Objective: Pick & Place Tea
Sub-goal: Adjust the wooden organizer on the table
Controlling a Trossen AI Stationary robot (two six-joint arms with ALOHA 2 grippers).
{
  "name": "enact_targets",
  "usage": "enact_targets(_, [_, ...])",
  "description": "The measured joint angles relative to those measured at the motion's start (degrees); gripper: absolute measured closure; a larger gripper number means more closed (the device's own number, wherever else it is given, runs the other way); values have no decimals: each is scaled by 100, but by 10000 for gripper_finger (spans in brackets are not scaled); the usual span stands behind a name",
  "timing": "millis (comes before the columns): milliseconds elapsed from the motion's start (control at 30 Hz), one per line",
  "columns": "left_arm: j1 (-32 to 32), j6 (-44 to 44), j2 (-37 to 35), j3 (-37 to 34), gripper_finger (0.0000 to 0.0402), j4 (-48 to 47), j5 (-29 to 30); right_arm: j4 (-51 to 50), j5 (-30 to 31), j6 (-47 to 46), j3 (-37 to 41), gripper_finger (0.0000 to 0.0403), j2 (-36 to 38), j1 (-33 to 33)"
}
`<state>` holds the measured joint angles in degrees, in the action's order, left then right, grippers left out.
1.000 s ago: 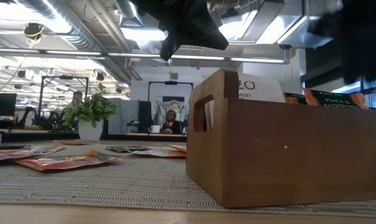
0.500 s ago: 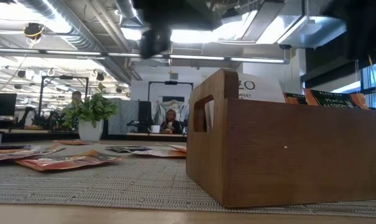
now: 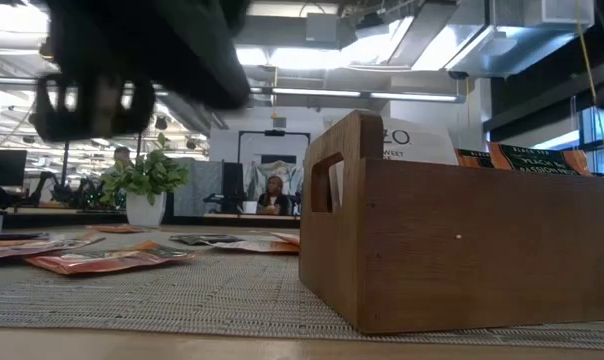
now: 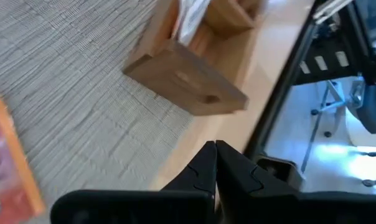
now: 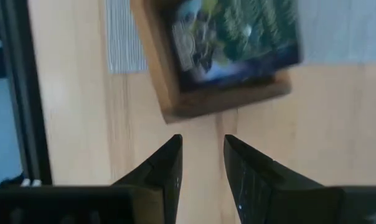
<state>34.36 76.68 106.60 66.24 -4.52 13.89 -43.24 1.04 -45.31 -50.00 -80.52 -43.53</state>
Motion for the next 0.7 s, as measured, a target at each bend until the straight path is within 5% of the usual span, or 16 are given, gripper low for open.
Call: enact_targets(700, [-617, -742, 503, -2, 398, 283, -25, 1247, -33, 58, 448, 282, -54, -9])
